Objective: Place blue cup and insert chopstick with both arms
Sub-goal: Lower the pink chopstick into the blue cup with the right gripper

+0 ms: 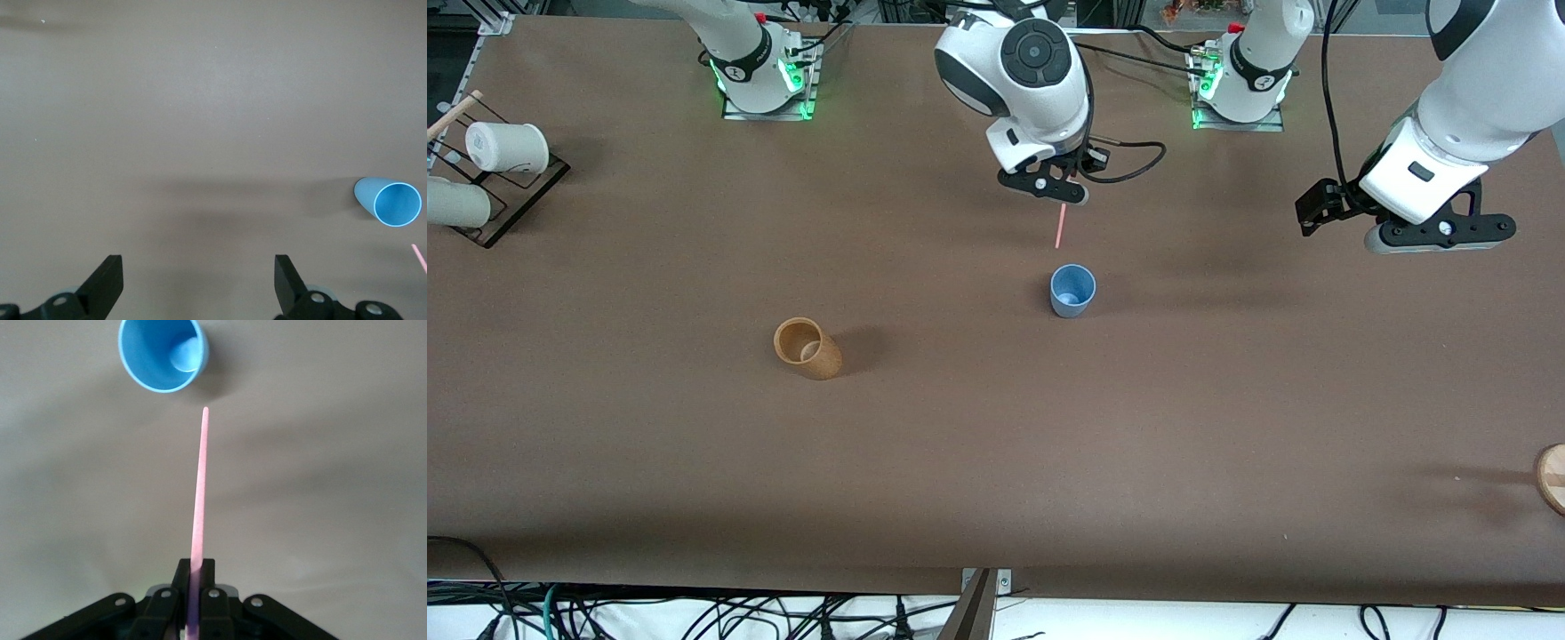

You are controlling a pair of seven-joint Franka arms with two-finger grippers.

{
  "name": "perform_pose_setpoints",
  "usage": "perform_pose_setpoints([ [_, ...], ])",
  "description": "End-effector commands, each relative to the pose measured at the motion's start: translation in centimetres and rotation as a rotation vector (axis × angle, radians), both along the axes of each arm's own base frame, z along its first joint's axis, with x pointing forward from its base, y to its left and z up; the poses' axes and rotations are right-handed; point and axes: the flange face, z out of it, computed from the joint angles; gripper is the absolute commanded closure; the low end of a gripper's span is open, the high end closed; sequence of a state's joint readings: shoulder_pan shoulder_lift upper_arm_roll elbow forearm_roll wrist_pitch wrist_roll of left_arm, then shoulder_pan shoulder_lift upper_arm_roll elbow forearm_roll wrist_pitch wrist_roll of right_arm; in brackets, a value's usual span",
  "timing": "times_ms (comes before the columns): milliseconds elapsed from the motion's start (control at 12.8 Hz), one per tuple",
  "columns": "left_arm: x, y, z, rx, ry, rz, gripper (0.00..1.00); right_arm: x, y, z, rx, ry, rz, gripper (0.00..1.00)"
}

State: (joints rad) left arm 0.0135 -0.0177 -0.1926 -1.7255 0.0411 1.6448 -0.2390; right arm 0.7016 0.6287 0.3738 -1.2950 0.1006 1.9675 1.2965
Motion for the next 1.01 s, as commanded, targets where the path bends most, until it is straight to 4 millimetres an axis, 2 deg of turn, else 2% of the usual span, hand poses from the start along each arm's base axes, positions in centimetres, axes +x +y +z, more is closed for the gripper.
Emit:
perform_pose_setpoints([
  [0,0.1,-0.2,0.4,-0.013,0.006,-0.019,0.0,0.8,0.8,0.6,0.04,-0.014,-0.032,1.0],
  [234,0.0,-0.2,0.3,-0.013,0.009,-0.019,0.0,1.3,0.8,1.5,0.057,-0.033,-0.031,1.0],
  [545,0.0,-0.3,0.4,-0.013,0.009,-0.022,0.0,2.1,1.5,-1.7,0.054,-0.075,-0.033,1.0],
  [856,0.1,-0.4,0.9,-0.012,-0.002,-0.029,0.0,2.7,1.2,-2.6,0.042,-0.081,-0.034,0.99],
  [934,0.1,-0.5,0.8,-0.014,-0.001,-0.029,0.0,3.1,1.0,-2.9,0.038,-0.086,-0.037,0.62],
])
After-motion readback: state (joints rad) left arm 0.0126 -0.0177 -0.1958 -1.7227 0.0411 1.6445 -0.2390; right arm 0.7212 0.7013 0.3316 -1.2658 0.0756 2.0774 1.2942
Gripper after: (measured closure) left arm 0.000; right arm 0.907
